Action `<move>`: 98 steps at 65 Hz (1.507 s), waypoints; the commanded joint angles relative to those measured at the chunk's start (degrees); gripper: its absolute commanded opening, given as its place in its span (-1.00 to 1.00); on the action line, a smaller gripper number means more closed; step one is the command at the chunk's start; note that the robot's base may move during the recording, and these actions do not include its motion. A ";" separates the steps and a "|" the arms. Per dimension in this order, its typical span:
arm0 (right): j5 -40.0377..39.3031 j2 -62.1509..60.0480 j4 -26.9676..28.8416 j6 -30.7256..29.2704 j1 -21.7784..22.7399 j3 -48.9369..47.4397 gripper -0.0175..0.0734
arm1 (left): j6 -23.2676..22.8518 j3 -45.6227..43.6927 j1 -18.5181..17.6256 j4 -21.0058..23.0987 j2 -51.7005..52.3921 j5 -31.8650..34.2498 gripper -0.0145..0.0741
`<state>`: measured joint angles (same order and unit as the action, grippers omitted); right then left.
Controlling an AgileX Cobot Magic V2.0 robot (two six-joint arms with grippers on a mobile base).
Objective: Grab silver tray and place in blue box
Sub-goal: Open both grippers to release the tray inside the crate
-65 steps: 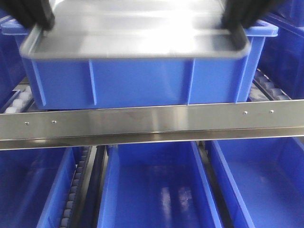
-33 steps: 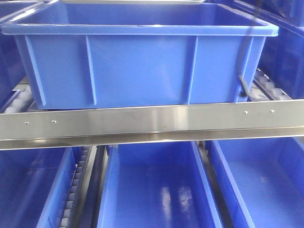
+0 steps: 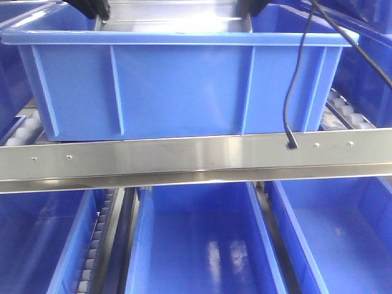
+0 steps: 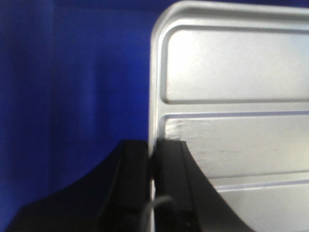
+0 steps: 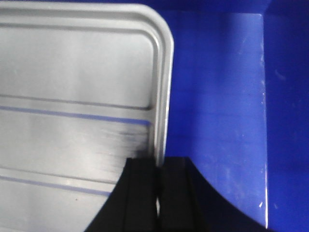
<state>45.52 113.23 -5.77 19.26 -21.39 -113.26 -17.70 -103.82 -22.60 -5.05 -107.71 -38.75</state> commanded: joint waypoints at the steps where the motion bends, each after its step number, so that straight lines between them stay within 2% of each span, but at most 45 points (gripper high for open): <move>1: -10.83 -3.50 6.96 -0.69 -1.63 -2.78 -0.49 | 0.07 -2.58 -2.04 6.24 2.70 9.34 -0.69; 35: -11.98 -3.50 6.67 -0.69 -0.74 -2.78 -0.49 | 0.07 -2.58 -2.04 4.09 1.56 10.44 -0.67; 42: -11.60 -3.50 6.67 -0.69 -0.74 -2.78 -0.49 | 0.07 -2.58 -2.04 2.78 1.56 10.30 -0.53; 46: -11.54 -3.50 6.67 -0.69 -0.74 -2.78 -0.47 | -0.25 -2.58 -1.89 2.67 1.56 10.48 -0.33; 49: -11.67 -3.50 6.31 -0.69 -0.74 -2.78 -0.41 | -0.22 -2.58 -1.62 2.93 1.56 10.87 -0.20; 53: -12.06 -3.48 5.77 -0.69 -0.12 -2.78 -0.18 | -0.22 -2.58 -0.97 2.82 1.56 11.02 -0.06; 60: -12.53 -3.48 5.77 -0.69 1.77 -2.78 0.29 | -0.22 -2.58 0.57 2.67 1.56 10.68 -0.08; 63: -12.53 -3.48 5.77 -0.69 2.51 -2.78 0.42 | -0.22 -2.58 1.09 2.90 1.56 10.68 -0.08; 66: -12.63 -3.48 5.77 -0.69 2.89 -2.78 0.45 | -0.22 -2.58 1.41 3.07 1.56 10.79 -0.08; 74: -13.16 -3.48 5.77 -0.69 3.98 -2.78 0.43 | -0.22 -2.58 1.41 1.03 1.56 10.79 -0.08; 82: -13.10 -3.48 5.77 -0.69 4.22 -2.78 0.38 | -0.22 -2.58 1.41 0.96 1.56 11.68 -0.08; 86: -13.04 -3.48 5.77 -0.69 4.02 -2.78 0.16 | -0.22 -2.58 1.29 1.11 1.78 11.77 -0.23; 92: -12.36 -3.48 5.77 -0.69 3.83 -2.78 -0.37 | -0.22 -2.58 1.04 1.11 1.89 12.11 -0.67; 94: -12.36 -3.48 5.77 -0.69 3.83 -2.78 -0.53 | -0.22 -2.58 1.04 1.11 1.72 12.26 -0.72; 98: -12.57 -3.48 5.77 -0.69 3.90 -2.78 -0.47 | -0.22 -2.58 1.04 1.11 1.14 12.39 -0.66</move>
<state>39.51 113.27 0.00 18.57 -17.79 -113.39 -17.70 -104.27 -21.40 -3.75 -109.39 -31.10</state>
